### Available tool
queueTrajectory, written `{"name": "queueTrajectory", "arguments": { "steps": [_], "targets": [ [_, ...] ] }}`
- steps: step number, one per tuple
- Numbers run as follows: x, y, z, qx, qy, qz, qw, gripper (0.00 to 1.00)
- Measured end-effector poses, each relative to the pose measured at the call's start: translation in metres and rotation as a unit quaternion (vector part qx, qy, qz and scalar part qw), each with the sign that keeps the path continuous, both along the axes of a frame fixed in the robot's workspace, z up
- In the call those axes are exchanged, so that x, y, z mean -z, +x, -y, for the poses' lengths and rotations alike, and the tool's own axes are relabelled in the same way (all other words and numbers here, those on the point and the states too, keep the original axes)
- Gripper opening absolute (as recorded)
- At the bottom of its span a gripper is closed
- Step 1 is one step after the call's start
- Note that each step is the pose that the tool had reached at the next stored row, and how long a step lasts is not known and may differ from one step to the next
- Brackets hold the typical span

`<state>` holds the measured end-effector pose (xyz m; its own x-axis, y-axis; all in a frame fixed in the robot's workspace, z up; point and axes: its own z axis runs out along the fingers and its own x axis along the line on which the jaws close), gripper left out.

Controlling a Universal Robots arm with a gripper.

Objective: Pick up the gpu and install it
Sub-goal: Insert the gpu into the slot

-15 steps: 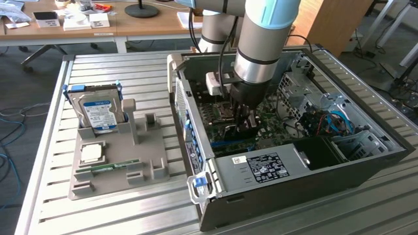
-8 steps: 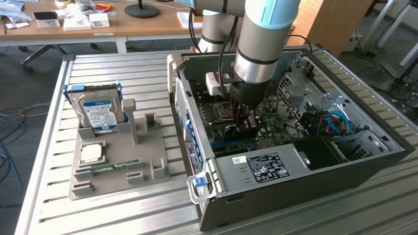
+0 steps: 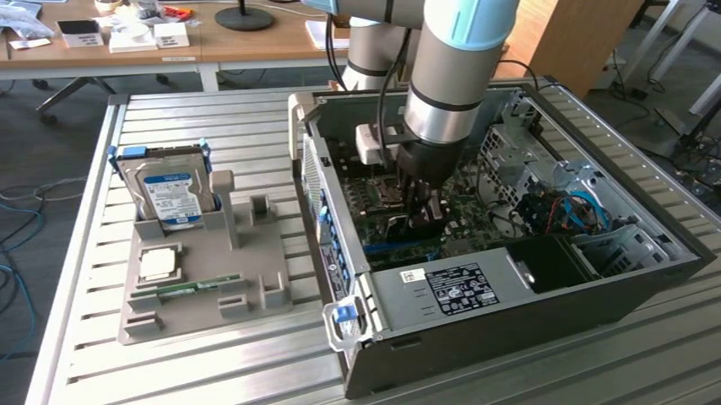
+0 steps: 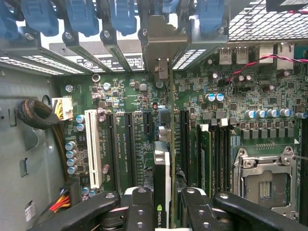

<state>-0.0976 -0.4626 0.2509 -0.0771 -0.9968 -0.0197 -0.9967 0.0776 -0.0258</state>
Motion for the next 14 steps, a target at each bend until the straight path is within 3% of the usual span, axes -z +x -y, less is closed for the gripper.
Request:
{"name": "queueTrajectory", "arguments": {
  "steps": [14],
  "targets": [
    [0.0001,-0.0003,-0.0001,0.0,0.0008,-0.0005,1.0,0.27]
  ]
}}
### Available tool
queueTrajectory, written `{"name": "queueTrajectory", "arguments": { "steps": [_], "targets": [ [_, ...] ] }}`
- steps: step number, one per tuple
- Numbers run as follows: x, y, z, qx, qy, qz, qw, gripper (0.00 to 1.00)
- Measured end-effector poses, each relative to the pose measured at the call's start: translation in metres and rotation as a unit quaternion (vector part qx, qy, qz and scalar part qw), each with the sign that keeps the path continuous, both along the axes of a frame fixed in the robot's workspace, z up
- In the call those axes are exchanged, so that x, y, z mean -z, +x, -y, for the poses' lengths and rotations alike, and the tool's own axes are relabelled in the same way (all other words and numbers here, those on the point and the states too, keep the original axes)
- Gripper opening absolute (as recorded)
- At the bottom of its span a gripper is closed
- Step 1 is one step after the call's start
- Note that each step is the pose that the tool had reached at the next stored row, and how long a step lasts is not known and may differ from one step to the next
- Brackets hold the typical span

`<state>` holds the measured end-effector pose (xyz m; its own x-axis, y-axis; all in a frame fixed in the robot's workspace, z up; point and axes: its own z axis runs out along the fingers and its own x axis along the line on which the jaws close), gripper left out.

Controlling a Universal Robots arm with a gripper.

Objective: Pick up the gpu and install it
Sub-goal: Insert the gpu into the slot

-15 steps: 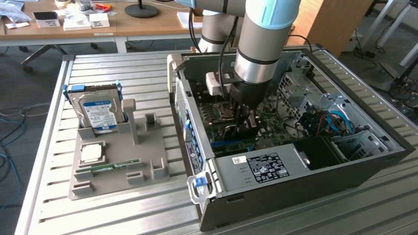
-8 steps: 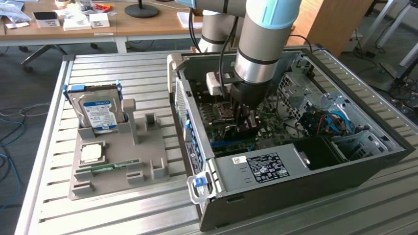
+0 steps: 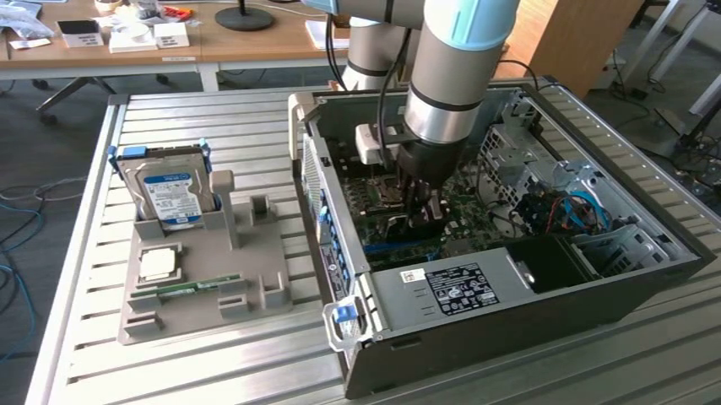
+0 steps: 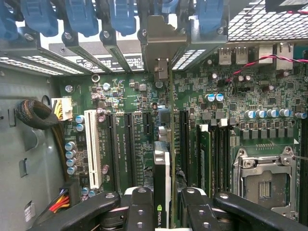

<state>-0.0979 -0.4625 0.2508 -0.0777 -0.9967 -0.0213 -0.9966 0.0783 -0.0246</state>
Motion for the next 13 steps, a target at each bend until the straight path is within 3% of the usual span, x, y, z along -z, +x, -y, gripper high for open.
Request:
{"name": "queueTrajectory", "arguments": {
  "steps": [13],
  "targets": [
    [0.0003,-0.0016,0.0,0.0,0.0,0.0001,1.0,0.27]
  ]
}}
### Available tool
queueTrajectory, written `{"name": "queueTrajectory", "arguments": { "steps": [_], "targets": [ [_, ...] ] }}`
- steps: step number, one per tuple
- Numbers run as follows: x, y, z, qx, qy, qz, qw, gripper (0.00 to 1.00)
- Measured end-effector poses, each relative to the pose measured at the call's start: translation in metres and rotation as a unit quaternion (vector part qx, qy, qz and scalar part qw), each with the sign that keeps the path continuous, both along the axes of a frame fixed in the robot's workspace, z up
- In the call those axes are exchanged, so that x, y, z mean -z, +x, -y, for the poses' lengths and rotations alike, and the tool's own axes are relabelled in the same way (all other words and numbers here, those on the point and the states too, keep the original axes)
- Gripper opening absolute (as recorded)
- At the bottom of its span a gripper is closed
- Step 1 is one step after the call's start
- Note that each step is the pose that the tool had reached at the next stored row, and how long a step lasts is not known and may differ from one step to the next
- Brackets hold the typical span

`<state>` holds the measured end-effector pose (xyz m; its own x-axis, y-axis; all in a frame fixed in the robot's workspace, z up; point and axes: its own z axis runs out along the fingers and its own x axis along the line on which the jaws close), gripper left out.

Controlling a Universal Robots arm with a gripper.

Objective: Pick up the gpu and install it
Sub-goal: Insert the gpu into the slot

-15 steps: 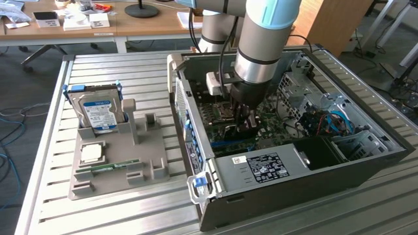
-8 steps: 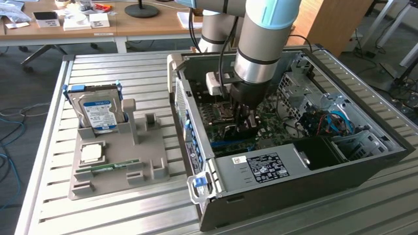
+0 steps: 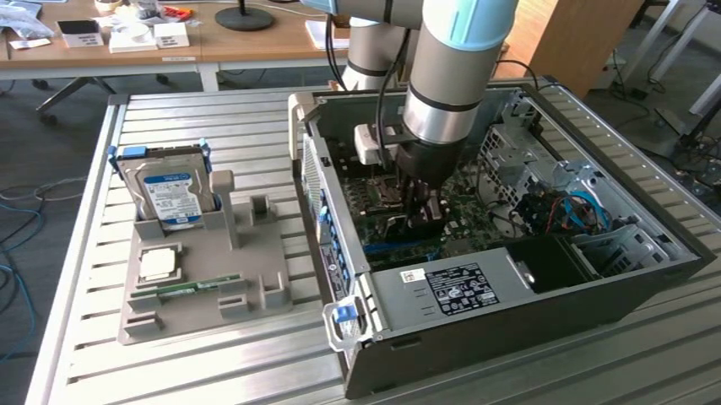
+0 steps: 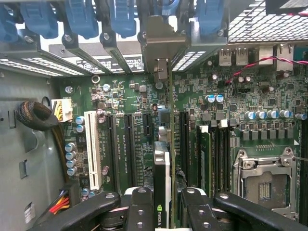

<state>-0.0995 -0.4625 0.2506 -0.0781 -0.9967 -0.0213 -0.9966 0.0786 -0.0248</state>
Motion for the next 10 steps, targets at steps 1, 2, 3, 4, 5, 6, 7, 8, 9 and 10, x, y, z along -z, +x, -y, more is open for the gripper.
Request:
{"name": "queueTrajectory", "arguments": {
  "steps": [1,2,3,4,5,6,7,8,9,10],
  "targets": [
    [0.0,-0.0001,0.0,0.0,0.0,0.0,1.0,0.27],
    [0.0,-0.0001,0.0,0.0,0.0,-0.0001,1.0,0.27],
    [0.0004,-0.0001,0.0,0.0,0.0,-0.0001,1.0,0.27],
    [0.0011,-0.0001,0.0001,0.0,0.0,0.0,1.0,0.27],
    [0.0017,-0.0001,0.0,0.0,0.0,-0.0001,1.0,0.27],
    [0.0019,-0.0002,0.0,0.0,-0.0001,-0.0001,1.0,0.27],
    [0.0019,-0.0002,0.0001,0.0,-0.0001,-0.0001,1.0,0.27],
    [0.0019,-0.0002,0.0,0.0,-0.0001,-0.0001,1.0,0.27],
    [0.0019,-0.0002,0.0,0.0,-0.0001,-0.0001,1.0,0.27],
    [0.002,-0.0002,0.0,0.0,0.0,-0.0001,1.0,0.27]
  ]
}}
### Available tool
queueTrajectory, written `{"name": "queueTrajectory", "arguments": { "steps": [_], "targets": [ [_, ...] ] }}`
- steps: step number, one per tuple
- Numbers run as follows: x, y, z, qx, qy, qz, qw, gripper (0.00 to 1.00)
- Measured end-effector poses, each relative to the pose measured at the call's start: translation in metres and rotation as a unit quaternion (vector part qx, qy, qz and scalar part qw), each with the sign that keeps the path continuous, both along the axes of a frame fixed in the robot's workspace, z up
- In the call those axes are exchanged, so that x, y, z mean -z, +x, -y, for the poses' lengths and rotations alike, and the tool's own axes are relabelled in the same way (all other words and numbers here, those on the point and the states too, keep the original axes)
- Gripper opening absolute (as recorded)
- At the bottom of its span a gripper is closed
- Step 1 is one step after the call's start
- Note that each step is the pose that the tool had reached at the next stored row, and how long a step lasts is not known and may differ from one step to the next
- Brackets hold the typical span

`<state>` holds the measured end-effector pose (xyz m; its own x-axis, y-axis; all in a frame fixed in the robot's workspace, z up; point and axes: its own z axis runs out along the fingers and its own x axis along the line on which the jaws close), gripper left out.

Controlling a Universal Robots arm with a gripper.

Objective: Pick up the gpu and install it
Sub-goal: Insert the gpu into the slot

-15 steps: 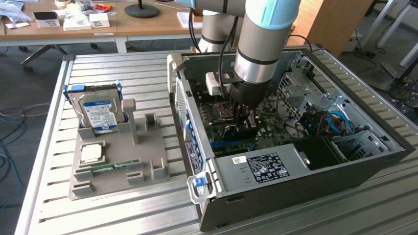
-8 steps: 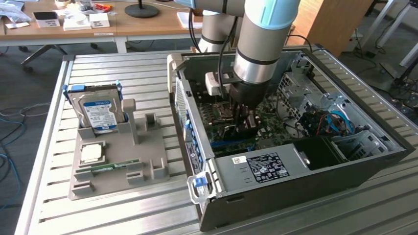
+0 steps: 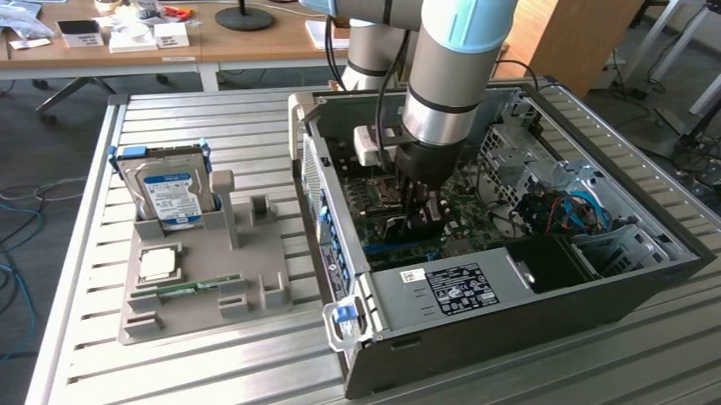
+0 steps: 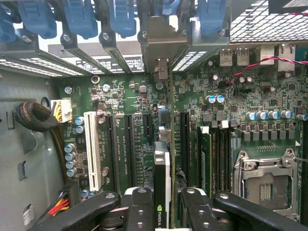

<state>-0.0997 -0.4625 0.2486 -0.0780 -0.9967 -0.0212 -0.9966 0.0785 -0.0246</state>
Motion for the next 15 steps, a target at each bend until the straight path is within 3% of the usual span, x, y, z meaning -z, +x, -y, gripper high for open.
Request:
{"name": "queueTrajectory", "arguments": {
  "steps": [15],
  "targets": [
    [0.0009,0.0001,0.0001,0.0,0.0022,0.0,1.0,0.27]
  ]
}}
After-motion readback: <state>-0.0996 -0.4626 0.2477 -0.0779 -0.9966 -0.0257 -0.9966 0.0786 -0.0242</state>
